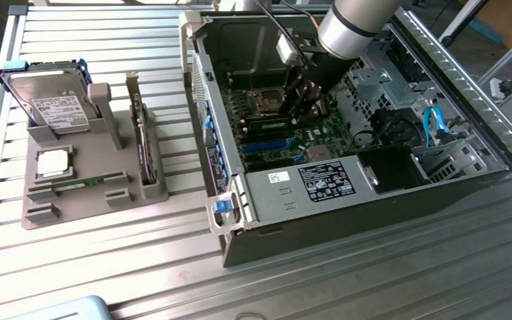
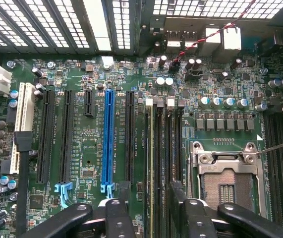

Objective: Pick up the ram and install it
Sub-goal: 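Insert the ram into the slot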

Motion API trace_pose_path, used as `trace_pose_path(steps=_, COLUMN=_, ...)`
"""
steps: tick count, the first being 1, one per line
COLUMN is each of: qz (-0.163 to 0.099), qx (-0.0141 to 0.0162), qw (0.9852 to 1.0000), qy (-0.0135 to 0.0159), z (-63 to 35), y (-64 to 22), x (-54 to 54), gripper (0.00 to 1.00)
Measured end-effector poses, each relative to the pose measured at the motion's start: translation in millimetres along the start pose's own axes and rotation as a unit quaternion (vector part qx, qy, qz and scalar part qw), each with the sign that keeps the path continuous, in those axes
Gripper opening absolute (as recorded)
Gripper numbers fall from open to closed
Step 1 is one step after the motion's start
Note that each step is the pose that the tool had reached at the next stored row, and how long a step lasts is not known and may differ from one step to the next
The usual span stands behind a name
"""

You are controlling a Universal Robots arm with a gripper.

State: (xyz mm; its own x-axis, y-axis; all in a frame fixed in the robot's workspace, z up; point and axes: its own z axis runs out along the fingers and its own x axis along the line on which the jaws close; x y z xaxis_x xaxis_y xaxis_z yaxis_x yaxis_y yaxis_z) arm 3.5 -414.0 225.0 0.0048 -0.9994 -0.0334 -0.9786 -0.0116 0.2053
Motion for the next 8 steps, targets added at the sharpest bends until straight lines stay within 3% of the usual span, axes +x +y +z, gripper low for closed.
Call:
trace_pose_path(steps=3, qz=0.0, qx=0.0, qw=1.0, qy=0.0, z=-8.0, y=1.7, x=-0.3, gripper=0.44)
trace_pose_path(steps=8, qz=0.0, qx=0.0, qw=1.0, qy=-0.0001, z=-40.7, y=8.2, x=-1.4, gripper=0.44)
